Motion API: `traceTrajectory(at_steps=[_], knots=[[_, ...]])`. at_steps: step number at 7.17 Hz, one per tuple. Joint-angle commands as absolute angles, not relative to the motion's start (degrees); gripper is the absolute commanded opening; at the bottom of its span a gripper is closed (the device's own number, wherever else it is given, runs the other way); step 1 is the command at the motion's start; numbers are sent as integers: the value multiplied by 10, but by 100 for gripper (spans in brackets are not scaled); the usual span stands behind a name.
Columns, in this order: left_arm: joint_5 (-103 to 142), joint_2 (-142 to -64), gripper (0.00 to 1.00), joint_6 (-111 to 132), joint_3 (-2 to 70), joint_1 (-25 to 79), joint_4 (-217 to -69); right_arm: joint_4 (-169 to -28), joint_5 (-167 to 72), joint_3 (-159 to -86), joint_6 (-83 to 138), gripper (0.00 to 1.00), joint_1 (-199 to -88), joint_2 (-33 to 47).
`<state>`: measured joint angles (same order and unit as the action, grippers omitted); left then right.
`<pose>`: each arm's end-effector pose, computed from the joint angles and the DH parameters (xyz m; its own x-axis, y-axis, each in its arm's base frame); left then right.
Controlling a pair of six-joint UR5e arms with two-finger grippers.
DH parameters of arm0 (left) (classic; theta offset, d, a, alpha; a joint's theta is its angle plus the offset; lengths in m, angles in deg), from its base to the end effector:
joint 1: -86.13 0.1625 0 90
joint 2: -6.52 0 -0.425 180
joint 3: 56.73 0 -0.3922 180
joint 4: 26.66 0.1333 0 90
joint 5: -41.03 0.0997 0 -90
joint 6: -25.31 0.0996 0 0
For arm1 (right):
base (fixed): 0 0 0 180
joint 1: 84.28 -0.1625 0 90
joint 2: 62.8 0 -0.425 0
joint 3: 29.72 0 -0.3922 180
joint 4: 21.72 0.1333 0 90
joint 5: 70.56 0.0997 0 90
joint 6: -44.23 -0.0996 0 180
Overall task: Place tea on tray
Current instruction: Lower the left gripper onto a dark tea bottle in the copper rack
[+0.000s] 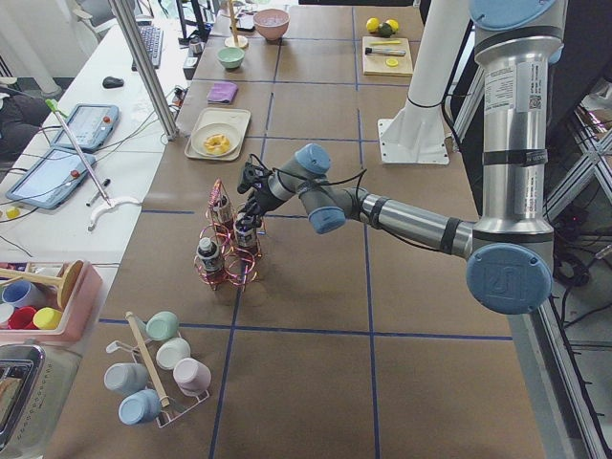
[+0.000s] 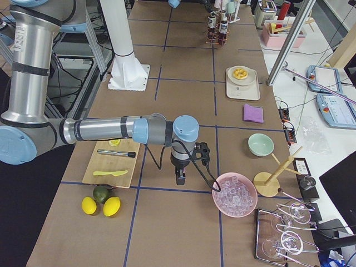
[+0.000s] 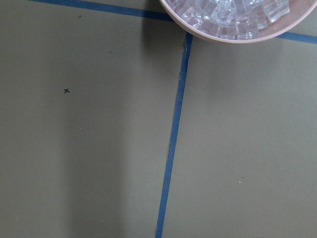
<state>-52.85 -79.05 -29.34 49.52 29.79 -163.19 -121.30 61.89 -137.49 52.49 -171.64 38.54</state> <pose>0.1651 -0.4763 0.4732 0.6992 -0.0085 -0.7149 0.4830 0.7428 0.4636 0.0475 -0.4043 0.6141 0.7245 -0.1403 0.6748 0.1517 0.9875 0.0424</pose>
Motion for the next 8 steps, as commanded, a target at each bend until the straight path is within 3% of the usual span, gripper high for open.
traceTrajectory(at_steps=[1, 6, 8], knots=[[-551, -792, 0, -254, 508, 293, -1632, -1213, 619, -1375, 524, 100, -1716, 385], [-682, -807, 0, -206, 518, 158, -1626, -1213, 619, -1376, 524, 100, -1716, 385], [-747, -806, 0, -204, 559, 132, -1589, -1213, 619, -1377, 524, 100, -1716, 385]])
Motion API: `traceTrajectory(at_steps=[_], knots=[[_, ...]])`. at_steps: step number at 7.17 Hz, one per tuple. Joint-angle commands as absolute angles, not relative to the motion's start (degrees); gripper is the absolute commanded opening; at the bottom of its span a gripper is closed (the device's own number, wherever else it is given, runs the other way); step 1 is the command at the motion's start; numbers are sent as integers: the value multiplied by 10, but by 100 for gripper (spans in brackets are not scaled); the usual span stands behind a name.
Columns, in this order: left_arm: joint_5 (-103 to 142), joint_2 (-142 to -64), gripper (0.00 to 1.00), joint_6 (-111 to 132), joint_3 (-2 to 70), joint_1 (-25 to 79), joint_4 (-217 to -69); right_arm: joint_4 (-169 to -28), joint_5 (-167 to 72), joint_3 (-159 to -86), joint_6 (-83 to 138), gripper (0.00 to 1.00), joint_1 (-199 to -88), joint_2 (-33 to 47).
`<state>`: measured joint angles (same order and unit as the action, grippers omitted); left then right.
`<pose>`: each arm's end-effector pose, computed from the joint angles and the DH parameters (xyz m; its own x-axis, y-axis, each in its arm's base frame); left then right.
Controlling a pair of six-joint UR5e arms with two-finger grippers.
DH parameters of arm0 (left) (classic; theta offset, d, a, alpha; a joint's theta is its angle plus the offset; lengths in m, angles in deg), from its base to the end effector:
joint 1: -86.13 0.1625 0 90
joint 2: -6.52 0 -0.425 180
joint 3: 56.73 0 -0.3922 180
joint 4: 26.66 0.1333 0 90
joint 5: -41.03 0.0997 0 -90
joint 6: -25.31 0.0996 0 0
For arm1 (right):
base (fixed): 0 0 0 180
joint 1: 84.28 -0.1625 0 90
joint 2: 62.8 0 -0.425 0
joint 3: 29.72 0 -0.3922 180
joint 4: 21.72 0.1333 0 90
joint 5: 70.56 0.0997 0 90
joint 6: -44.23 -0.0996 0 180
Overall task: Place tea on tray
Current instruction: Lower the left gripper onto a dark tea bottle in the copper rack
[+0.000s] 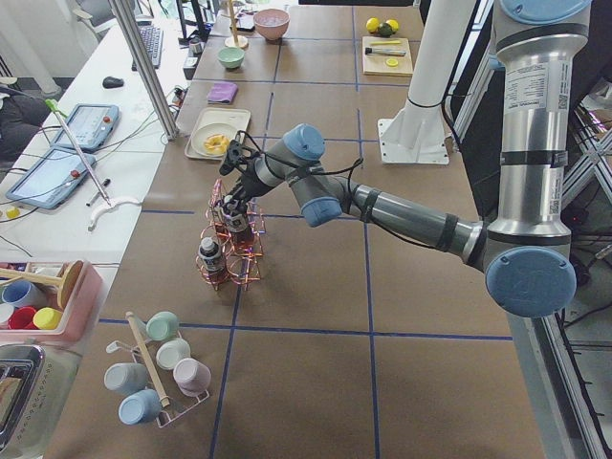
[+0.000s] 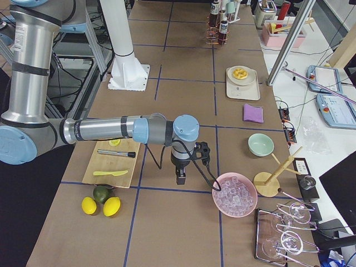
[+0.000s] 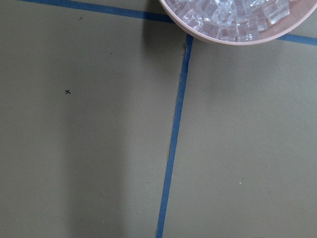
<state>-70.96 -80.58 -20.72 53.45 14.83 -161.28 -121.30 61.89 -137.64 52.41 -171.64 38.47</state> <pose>0.0634 -0.4868 0.4260 0.6449 0.1025 -0.7573 0.4511 0.7489 0.4855 0.0475 -0.4049 0.6124 0.7246 -0.1415 0.6745 0.1506 0.9876 0.0453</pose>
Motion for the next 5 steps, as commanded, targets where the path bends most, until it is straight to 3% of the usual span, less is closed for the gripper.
traceTrajectory(at_steps=[1, 3, 5], knots=[[-767, -805, 0, -204, 604, 128, -1537, -1213, 619, -1377, 524, 100, -1716, 385], [-765, -814, 0, -218, 694, 129, -1419, -1213, 619, -1376, 524, 100, -1716, 385], [-704, -859, 0, -302, 702, 186, -1394, -1213, 619, -1376, 524, 100, -1716, 385]])
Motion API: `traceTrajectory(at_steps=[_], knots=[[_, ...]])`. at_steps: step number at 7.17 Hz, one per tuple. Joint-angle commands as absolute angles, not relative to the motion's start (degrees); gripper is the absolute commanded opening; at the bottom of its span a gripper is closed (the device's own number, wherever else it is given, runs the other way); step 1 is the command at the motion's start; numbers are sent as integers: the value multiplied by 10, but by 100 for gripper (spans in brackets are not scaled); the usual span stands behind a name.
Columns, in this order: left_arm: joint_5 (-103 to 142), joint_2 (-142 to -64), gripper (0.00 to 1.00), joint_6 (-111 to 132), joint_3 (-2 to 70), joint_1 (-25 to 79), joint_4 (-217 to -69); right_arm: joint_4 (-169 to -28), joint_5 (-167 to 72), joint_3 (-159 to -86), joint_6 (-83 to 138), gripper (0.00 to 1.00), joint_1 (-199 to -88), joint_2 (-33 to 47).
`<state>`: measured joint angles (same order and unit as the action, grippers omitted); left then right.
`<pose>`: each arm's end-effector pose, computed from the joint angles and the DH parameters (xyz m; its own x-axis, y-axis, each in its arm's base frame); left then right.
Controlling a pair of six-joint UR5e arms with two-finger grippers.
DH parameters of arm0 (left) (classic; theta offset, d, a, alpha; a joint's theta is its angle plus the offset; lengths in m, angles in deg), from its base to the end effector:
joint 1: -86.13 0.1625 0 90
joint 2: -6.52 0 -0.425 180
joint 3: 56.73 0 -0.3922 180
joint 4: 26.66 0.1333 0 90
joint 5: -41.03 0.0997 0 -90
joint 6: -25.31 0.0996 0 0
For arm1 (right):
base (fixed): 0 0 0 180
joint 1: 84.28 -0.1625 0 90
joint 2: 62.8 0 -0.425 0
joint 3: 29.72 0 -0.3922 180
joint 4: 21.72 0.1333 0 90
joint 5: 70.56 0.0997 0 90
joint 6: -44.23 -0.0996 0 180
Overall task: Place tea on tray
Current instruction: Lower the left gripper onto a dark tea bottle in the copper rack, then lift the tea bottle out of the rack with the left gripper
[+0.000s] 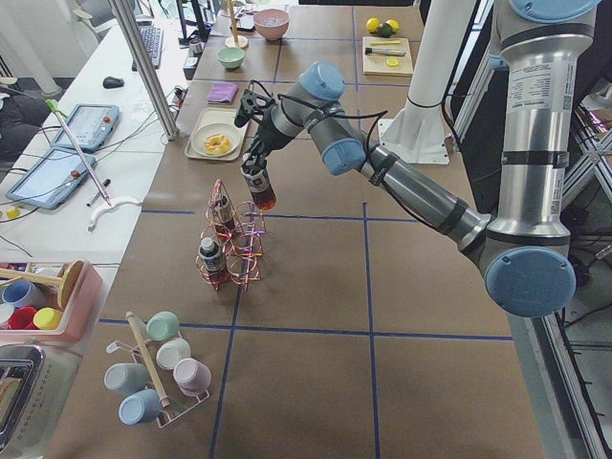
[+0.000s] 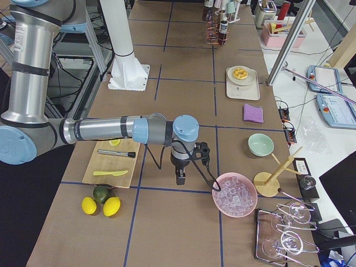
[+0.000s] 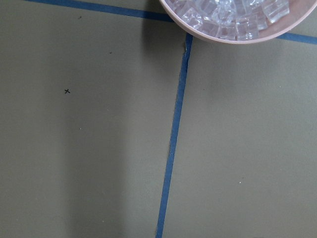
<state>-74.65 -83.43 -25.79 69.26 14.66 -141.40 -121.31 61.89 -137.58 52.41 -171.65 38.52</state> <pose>0.0557 -0.4499 0.3143 0.5823 0.0435 -0.8118 0.4738 0.7933 0.3824 0.0476 -0.4045 0.6133 0.7247 -0.1399 0.6747 0.1505 0.9877 0.0432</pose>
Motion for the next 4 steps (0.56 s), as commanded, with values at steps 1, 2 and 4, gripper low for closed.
traceTrajectory(at_steps=[1, 2, 4], knots=[[-635, -879, 0, -339, 702, 258, -1378, -1213, 619, -1377, 524, 100, -1716, 385], [-596, -920, 0, -360, 701, 297, -1329, -1213, 619, -1377, 524, 100, -1716, 385], [-468, -1034, 0, -427, 700, 419, -1195, -1213, 619, -1376, 524, 100, -1716, 385]])
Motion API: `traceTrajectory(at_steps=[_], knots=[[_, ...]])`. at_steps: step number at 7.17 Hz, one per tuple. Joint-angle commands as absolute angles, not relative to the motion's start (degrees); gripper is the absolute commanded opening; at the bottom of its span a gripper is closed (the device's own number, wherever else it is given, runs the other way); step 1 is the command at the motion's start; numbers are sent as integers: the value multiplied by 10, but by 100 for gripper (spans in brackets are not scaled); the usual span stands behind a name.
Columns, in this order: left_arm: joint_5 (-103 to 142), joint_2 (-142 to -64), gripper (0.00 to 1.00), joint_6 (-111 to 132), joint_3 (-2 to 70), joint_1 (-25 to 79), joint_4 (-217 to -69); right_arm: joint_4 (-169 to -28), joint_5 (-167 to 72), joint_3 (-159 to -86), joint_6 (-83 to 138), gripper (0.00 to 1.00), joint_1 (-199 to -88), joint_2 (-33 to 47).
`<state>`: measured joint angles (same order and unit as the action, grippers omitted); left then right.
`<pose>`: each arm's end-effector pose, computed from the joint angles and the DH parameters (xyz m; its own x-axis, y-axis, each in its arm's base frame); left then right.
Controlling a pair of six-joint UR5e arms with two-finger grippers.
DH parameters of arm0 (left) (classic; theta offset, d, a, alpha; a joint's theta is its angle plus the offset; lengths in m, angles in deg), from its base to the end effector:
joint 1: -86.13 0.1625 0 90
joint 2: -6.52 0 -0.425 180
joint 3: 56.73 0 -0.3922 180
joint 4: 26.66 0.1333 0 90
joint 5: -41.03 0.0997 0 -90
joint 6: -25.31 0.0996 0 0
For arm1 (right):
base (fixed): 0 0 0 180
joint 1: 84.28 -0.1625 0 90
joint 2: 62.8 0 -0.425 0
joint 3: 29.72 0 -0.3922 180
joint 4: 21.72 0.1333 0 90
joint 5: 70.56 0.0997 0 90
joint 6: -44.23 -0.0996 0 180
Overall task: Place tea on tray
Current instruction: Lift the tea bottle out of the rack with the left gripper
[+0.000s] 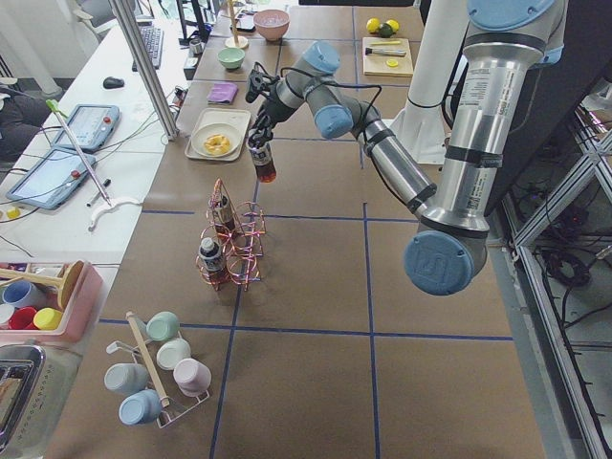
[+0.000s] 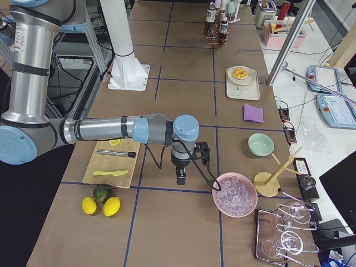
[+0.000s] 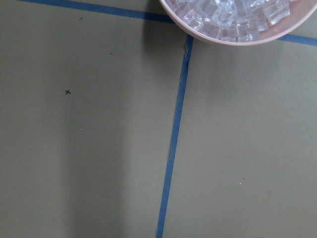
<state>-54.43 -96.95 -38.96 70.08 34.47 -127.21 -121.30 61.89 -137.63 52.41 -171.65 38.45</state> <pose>0.2036 -0.4571 0.2354 0.5890 -0.0480 -0.8067 0.5257 0.7810 0.3373 0.0475 -0.4051 0.6123 0.7246 -0.1415 0.6745 0.1505 0.9876 0.0455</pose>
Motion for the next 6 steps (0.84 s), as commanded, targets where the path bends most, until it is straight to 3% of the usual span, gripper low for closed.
traceTrajectory(at_steps=[1, 2, 6], knots=[[-409, -1080, 0, -464, 694, 479, -1141, -1213, 619, -1377, 524, 100, -1716, 384], [-362, -1127, 0, -493, 677, 530, -1088, -1213, 619, -1377, 524, 100, -1716, 383], [-249, -1319, 0, -583, 455, 610, -1073, -1213, 619, -1378, 523, 100, -1716, 383]])
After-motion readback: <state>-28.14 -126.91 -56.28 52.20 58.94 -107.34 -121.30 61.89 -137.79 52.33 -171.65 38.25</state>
